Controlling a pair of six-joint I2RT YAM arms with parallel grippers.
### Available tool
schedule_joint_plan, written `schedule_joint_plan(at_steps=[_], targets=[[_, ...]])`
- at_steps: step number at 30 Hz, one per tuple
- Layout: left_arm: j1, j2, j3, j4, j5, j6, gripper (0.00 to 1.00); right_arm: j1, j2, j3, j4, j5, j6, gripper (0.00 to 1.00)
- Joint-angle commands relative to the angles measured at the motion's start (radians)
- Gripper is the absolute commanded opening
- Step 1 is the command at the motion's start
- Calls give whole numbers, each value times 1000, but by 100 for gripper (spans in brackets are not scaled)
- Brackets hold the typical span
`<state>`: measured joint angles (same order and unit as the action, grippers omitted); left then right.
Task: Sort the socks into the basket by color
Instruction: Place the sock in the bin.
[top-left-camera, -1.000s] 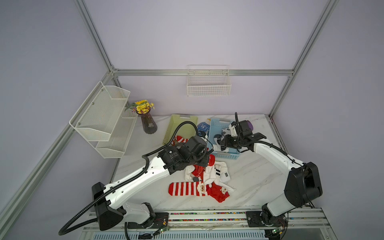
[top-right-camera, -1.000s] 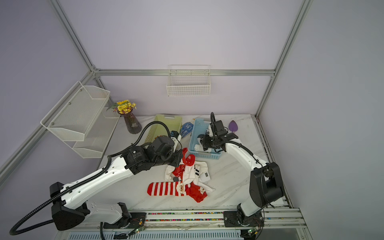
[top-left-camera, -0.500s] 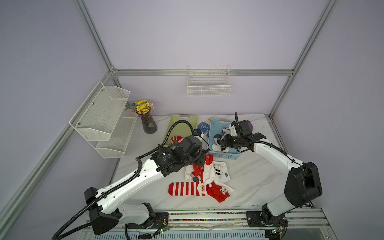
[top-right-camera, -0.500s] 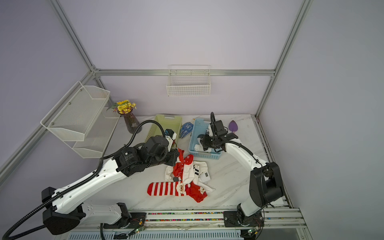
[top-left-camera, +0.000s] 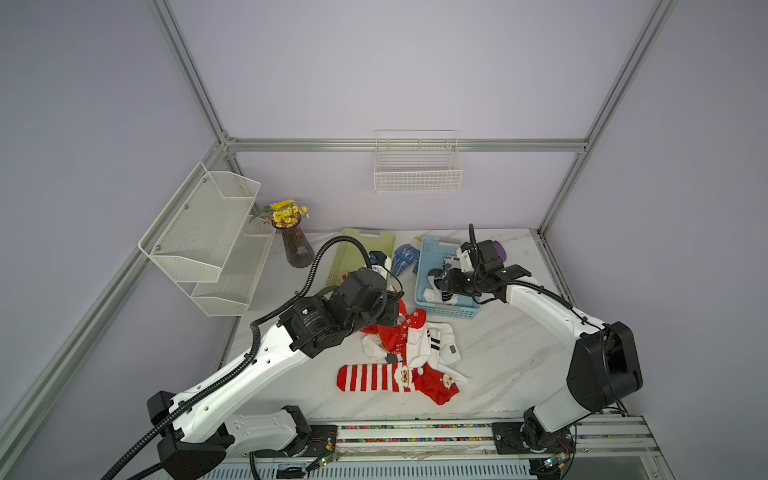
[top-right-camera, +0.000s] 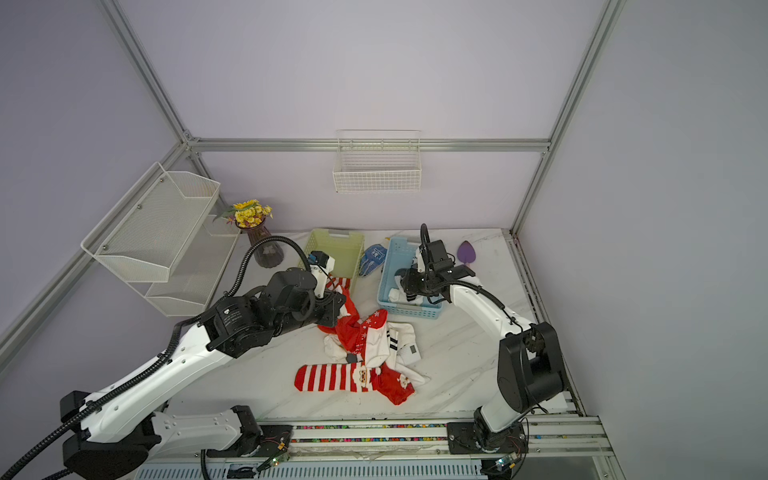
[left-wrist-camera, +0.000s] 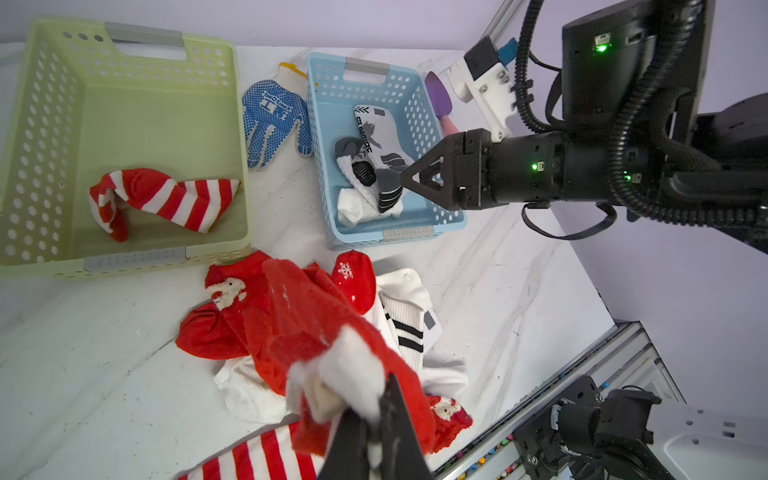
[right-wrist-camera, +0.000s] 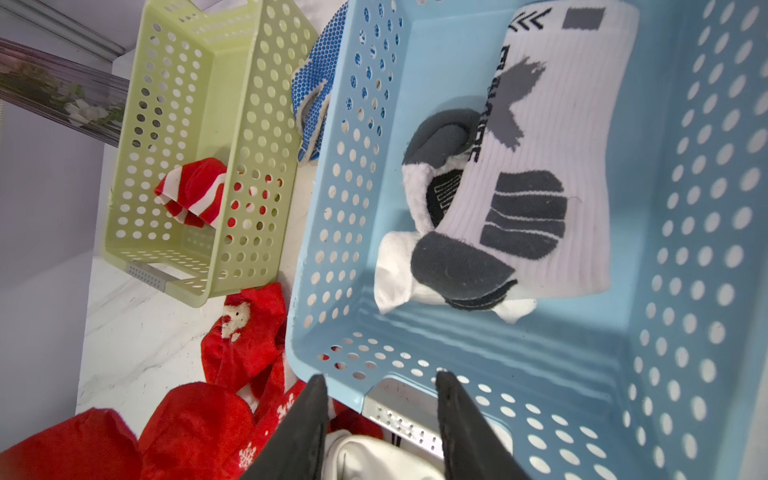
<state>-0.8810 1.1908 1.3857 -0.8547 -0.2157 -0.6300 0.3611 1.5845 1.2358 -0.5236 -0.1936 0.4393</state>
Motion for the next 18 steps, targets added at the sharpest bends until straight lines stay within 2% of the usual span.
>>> schedule_joint_plan(at_steps=[1, 10, 18], targets=[[35, -17, 19, 2, -10, 27, 6, 2, 6, 29, 12, -5, -9, 46], [179, 43, 107, 3, 65, 133, 6, 2, -4, 31, -1, -5, -11, 46], [315, 161, 216, 15, 130, 240, 7, 2, -4, 45, -18, 0, -10, 46]])
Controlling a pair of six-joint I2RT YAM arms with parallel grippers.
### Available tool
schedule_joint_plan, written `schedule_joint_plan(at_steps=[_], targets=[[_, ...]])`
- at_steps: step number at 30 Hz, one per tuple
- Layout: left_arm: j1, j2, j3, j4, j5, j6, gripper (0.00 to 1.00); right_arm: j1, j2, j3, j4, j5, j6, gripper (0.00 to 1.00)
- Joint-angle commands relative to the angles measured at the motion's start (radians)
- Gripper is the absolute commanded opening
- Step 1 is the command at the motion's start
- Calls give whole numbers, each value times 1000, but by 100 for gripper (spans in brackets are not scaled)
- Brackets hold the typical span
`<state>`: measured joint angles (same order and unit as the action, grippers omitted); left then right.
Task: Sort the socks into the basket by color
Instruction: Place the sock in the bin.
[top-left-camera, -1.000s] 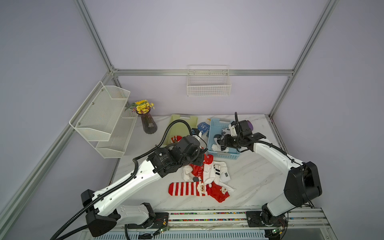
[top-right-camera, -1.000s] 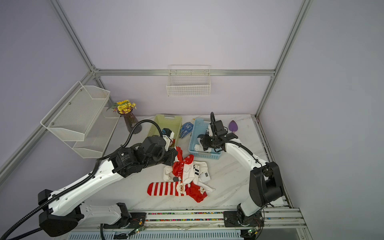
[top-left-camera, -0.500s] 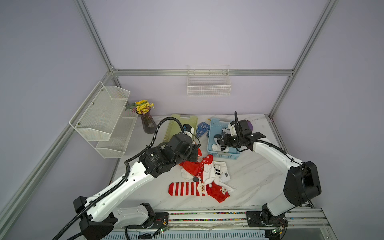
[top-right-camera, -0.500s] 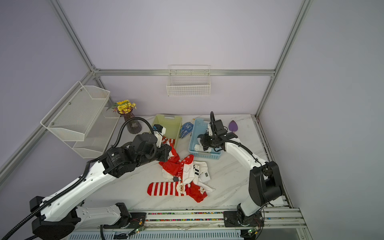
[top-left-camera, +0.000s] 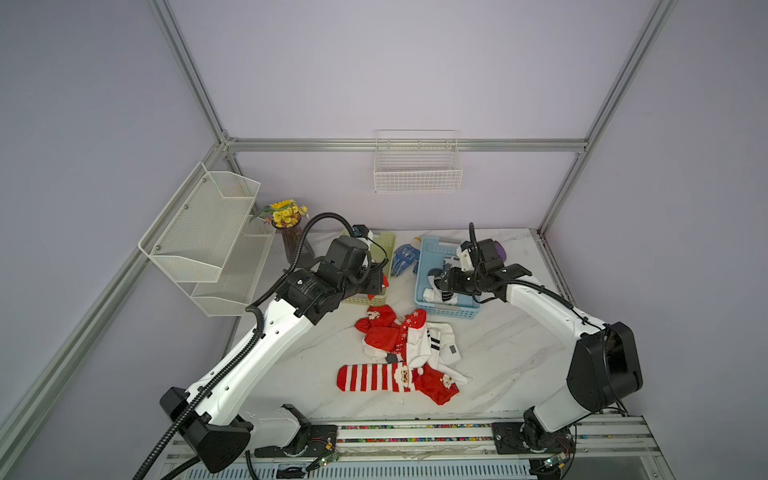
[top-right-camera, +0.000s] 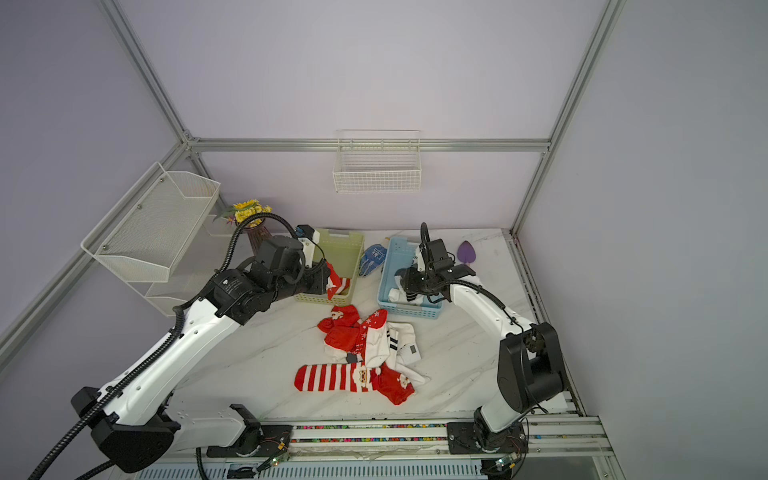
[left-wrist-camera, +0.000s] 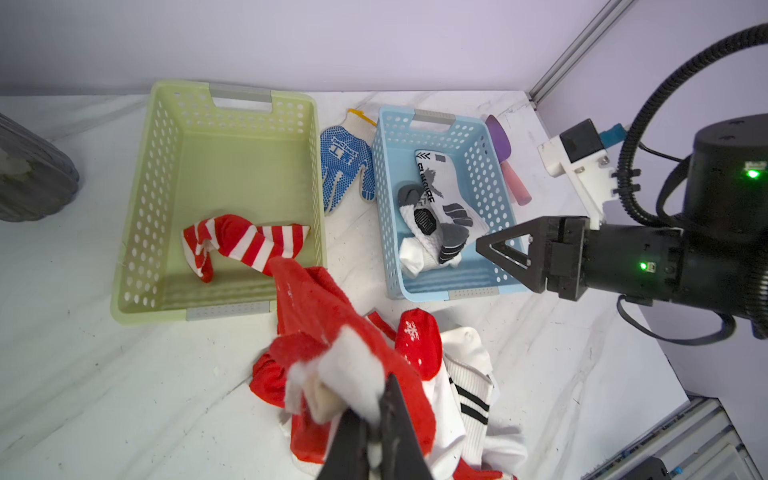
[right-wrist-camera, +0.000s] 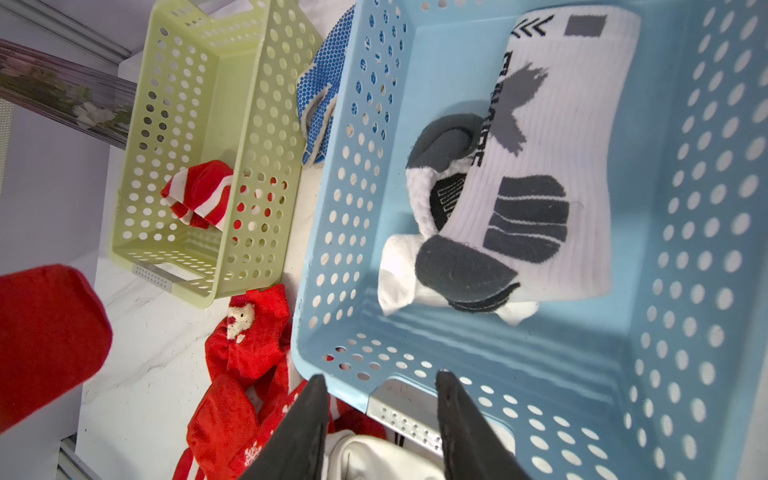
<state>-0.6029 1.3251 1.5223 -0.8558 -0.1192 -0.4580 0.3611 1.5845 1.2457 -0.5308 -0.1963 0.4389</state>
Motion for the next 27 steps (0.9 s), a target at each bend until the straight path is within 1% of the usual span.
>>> schedule_joint_plan(at_steps=[1, 6, 12, 17, 23, 27], targets=[[53, 41, 91, 23, 44, 77, 6, 2, -4, 37, -12, 2, -10, 46], [146, 158, 155, 65, 119, 130, 6, 2, 4, 46, -21, 2, -12, 46], [232, 303, 242, 126, 201, 174, 6, 2, 12, 57, -26, 2, -13, 46], [288, 430, 306, 209, 288, 159, 6, 2, 22, 56, -19, -4, -13, 46], [315, 586, 420, 249, 389, 142, 6, 2, 20, 45, -17, -1, -11, 46], [339, 655, 428, 312, 479, 93, 6, 2, 22, 40, -16, -2, -10, 46]])
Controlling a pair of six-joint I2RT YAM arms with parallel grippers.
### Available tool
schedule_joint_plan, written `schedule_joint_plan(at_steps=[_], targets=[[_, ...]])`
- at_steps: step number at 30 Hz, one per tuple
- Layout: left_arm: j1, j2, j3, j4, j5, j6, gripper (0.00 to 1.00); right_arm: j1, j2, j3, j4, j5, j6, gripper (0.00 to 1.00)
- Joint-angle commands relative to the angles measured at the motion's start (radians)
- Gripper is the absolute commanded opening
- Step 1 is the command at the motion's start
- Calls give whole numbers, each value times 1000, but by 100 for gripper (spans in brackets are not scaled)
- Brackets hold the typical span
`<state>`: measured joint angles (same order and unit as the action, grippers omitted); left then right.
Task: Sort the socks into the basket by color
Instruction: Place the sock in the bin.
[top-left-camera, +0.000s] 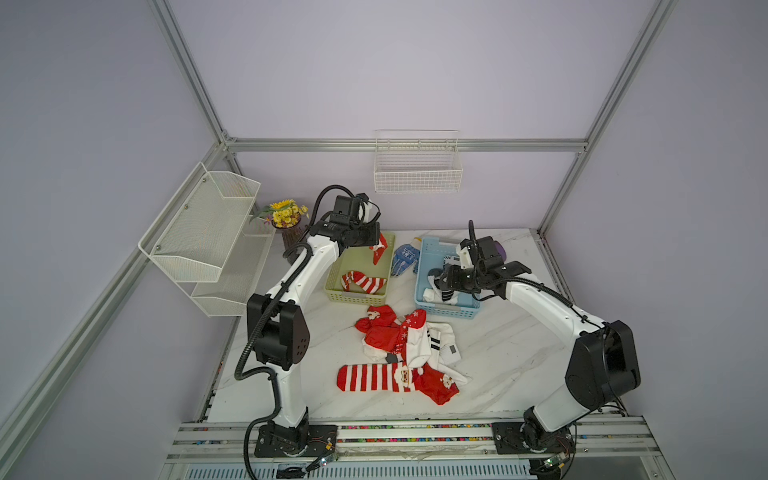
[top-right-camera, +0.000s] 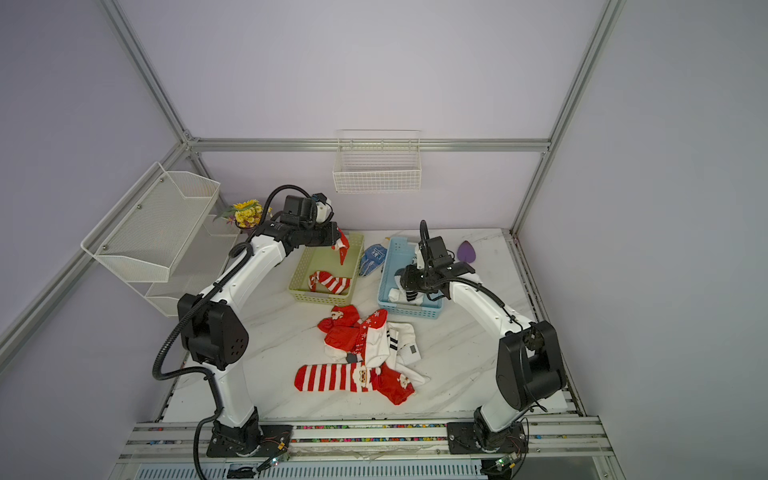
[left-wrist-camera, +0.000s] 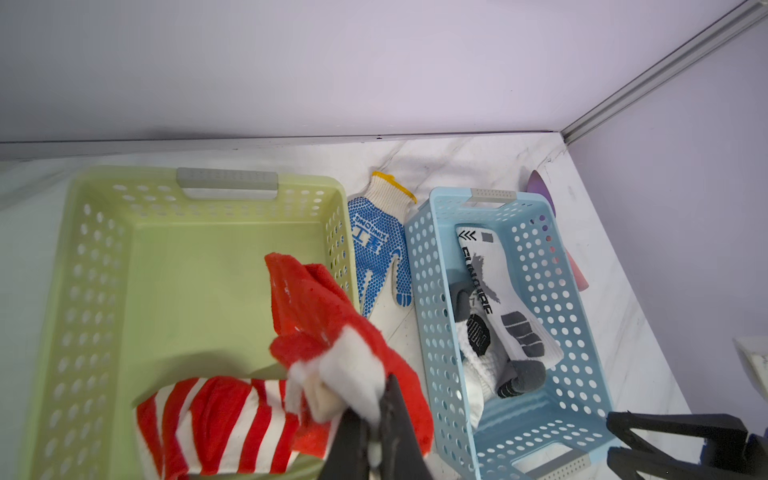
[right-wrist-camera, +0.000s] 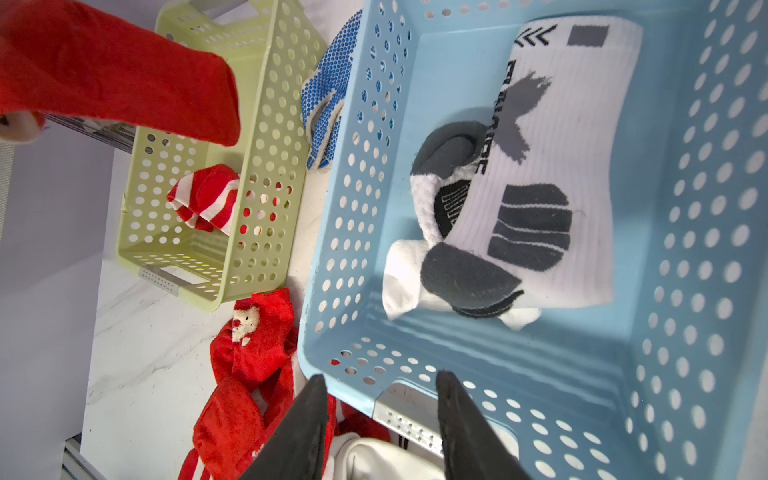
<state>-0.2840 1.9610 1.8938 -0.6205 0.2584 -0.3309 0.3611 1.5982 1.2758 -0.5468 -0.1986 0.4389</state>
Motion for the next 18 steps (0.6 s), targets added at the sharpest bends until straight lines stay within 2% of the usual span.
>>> schedule_joint_plan(at_steps=[1, 12, 18], targets=[[24, 31, 57, 85, 112, -43, 6, 2, 9, 11, 2, 1, -10, 46], [98, 88, 11, 91, 106, -33, 6, 3, 8, 6, 4, 4, -8, 46], [132, 96, 14, 35, 88, 9, 7, 2, 17, 1, 16, -8, -8, 46]])
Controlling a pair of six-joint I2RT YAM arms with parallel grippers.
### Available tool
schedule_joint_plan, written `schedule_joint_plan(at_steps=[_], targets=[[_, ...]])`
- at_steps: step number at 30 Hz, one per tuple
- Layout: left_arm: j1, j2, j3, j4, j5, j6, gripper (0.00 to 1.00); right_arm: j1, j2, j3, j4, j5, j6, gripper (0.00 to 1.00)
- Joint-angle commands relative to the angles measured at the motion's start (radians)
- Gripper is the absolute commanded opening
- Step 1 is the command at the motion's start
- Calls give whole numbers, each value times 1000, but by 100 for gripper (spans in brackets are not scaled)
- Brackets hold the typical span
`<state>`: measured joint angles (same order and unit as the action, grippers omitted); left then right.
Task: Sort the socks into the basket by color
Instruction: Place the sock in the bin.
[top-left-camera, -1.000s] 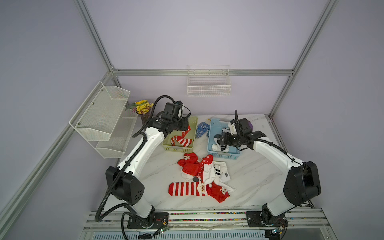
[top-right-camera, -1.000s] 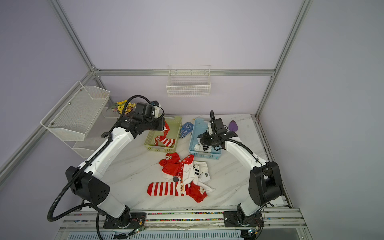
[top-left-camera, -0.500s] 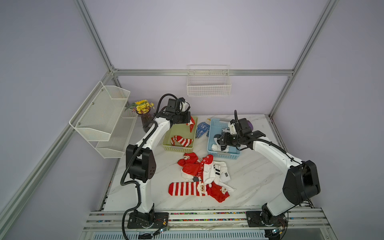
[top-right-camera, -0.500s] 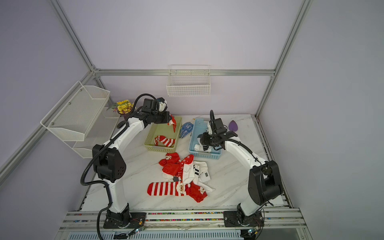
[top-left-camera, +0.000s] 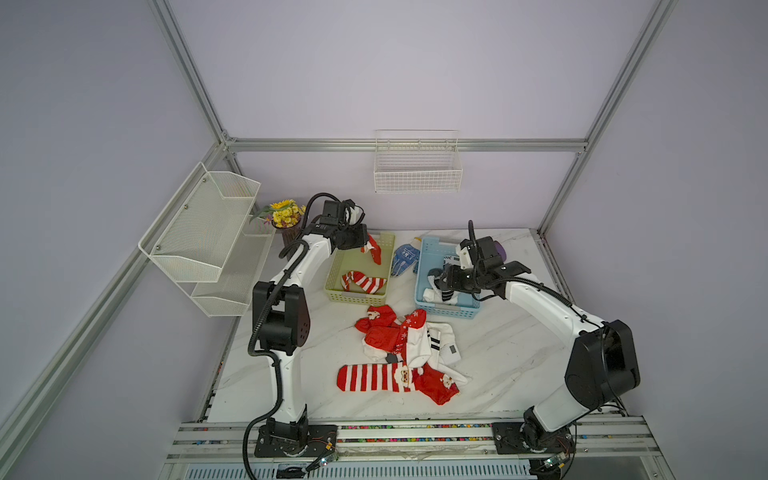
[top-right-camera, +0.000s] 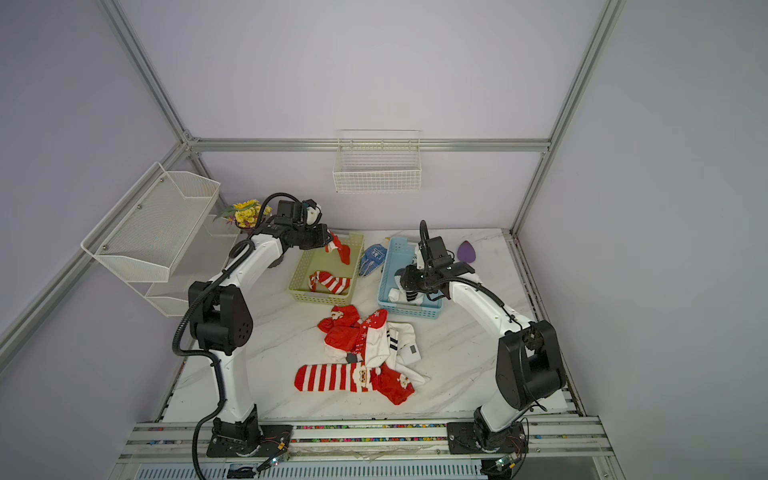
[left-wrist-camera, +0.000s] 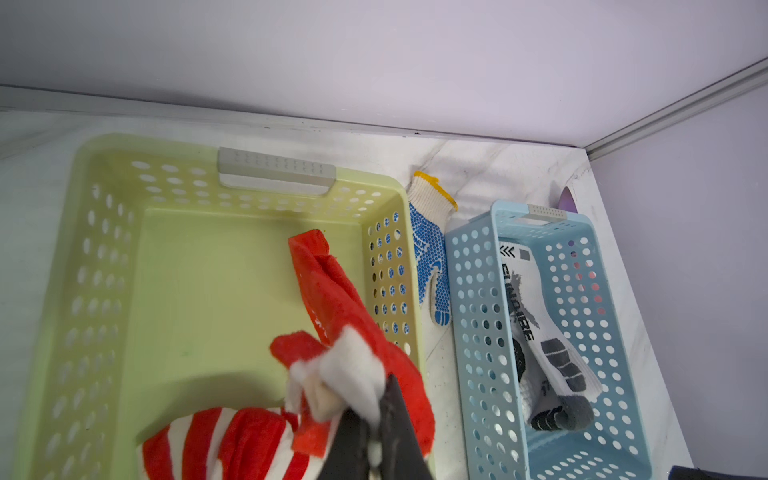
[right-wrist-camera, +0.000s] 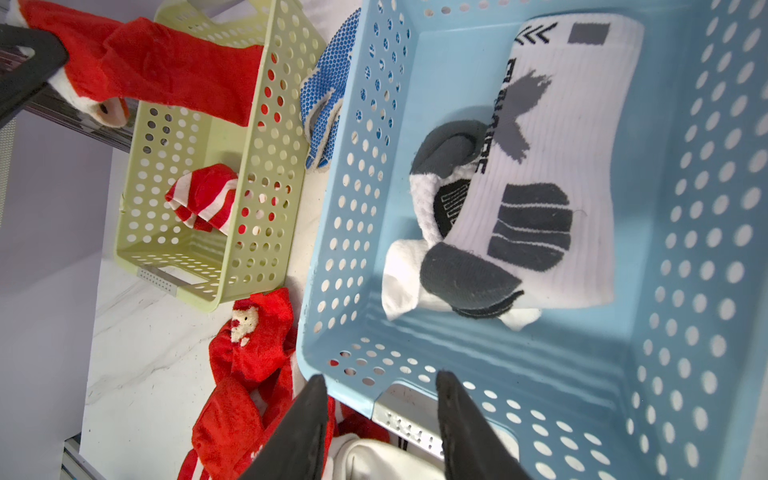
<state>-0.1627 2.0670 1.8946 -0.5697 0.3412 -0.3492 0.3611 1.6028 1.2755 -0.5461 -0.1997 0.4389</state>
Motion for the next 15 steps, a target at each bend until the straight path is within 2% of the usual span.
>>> schedule_joint_plan(at_steps=[1, 15], targets=[[14, -7, 14, -25, -3, 35, 7, 2, 14, 2, 16, -7, -8, 46], [18, 62, 55, -173, -127, 90, 11, 3, 16, -9, 23, -10, -6, 46]])
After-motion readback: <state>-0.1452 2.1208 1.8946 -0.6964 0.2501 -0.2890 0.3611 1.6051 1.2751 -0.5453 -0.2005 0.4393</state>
